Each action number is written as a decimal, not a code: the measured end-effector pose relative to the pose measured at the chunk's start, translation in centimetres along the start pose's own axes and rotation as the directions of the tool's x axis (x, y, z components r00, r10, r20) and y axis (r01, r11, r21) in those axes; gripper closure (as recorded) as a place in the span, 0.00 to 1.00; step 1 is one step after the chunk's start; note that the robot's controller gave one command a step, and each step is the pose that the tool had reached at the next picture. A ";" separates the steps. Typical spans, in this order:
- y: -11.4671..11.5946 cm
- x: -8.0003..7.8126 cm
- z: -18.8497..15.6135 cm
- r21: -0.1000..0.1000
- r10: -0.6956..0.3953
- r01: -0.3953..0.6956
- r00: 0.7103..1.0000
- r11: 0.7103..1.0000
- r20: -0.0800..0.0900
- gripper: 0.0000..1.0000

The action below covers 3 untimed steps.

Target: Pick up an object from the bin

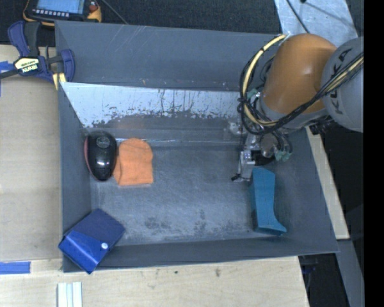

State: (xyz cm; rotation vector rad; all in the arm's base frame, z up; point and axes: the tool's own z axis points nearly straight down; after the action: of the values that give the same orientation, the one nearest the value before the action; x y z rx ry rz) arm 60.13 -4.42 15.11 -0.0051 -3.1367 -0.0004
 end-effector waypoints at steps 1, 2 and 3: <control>0.0 -0.2 -0.5 0.001 -0.001 0.001 1.000 1.000 0.008 0.00; -4.9 -1.3 4.2 0.004 -0.257 0.257 0.966 0.966 0.015 0.00; -7.7 -1.9 5.1 -0.003 -0.193 0.193 0.981 0.981 0.010 0.00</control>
Offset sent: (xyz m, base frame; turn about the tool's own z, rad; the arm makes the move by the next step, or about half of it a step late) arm 0.0131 -0.0870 -0.0811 -0.4083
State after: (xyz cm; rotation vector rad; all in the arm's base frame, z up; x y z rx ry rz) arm 61.96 -12.11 10.00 0.2997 -3.1322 -0.0081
